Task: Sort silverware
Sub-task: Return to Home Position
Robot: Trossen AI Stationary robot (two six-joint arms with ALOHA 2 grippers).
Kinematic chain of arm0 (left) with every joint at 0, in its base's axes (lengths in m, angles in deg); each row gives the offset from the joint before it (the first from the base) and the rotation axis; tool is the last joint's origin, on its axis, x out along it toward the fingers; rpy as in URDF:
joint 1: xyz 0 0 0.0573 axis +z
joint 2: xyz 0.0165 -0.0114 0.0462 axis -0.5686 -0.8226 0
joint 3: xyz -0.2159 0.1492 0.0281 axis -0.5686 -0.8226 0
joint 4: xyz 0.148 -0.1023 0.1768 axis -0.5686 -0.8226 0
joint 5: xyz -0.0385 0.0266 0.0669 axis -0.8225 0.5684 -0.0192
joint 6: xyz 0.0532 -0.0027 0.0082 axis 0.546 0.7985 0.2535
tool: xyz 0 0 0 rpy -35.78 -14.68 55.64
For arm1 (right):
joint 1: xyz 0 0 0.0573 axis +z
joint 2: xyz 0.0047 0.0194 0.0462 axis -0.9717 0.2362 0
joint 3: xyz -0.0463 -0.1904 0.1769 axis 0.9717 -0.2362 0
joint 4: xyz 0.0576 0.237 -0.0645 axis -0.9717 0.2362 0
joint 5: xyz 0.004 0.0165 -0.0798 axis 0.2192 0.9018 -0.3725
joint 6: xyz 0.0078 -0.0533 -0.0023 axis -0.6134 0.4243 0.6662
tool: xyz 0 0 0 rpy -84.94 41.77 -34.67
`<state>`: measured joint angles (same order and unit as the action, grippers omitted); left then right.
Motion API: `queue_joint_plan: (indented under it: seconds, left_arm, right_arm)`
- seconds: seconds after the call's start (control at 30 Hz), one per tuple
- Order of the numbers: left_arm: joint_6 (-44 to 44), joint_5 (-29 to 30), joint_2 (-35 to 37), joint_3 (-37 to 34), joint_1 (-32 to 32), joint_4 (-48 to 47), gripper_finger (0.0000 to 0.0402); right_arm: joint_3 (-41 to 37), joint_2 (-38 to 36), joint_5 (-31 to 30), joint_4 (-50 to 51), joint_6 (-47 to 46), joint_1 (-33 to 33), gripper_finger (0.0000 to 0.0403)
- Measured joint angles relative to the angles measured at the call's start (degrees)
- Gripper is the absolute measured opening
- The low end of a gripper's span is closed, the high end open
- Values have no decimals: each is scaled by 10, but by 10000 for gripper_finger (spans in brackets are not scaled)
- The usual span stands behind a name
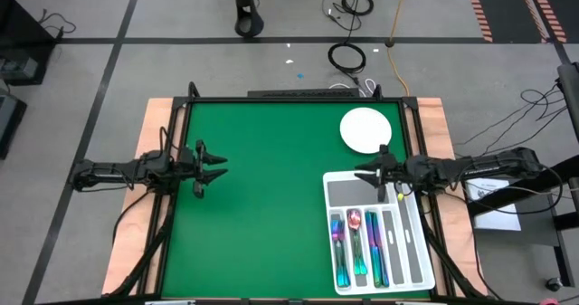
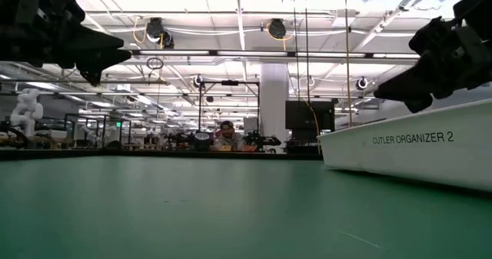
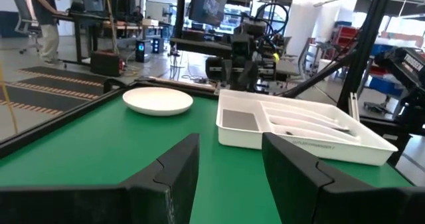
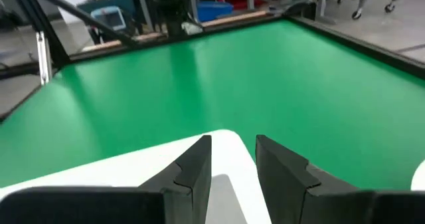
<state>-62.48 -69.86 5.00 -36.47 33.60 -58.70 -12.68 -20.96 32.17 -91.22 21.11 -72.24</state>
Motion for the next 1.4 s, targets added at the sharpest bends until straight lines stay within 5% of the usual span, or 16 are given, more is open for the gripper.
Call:
queue_joint_plan:
  seconds: [1.4]
  left_arm:
    - [1, -9, 0, -1, 0, 7, 166]
  right_arm:
    - [0, 0, 1, 35, 0, 0, 105]
